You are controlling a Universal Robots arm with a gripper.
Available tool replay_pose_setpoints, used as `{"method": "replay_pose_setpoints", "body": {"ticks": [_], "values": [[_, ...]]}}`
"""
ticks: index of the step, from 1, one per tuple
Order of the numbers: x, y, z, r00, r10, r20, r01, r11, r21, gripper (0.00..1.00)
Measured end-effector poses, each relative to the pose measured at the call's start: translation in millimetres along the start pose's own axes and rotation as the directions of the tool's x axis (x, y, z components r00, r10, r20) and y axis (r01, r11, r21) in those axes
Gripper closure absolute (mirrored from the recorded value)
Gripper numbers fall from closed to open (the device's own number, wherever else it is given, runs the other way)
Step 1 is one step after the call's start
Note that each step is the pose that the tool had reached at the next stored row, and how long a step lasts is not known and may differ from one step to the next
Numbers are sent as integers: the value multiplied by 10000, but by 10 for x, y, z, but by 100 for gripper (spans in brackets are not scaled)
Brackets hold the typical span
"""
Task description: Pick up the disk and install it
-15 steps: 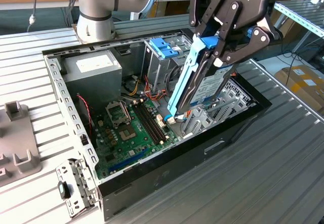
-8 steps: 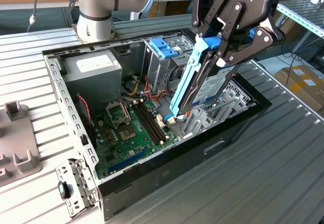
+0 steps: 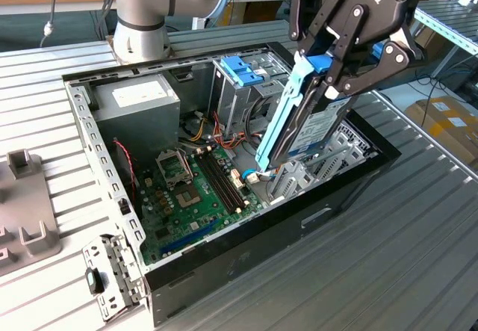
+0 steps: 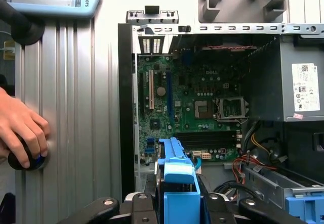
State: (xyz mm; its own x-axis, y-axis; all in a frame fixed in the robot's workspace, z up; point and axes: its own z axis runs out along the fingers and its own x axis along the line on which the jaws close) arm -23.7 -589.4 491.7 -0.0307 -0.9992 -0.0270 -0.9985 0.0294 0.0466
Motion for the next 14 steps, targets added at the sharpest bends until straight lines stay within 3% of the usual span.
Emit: {"method": "replay_pose_setpoints", "body": {"ticks": [14], "values": [[13, -92, 12, 10000, 0, 2, 0, 10000, 1, 63]]}}
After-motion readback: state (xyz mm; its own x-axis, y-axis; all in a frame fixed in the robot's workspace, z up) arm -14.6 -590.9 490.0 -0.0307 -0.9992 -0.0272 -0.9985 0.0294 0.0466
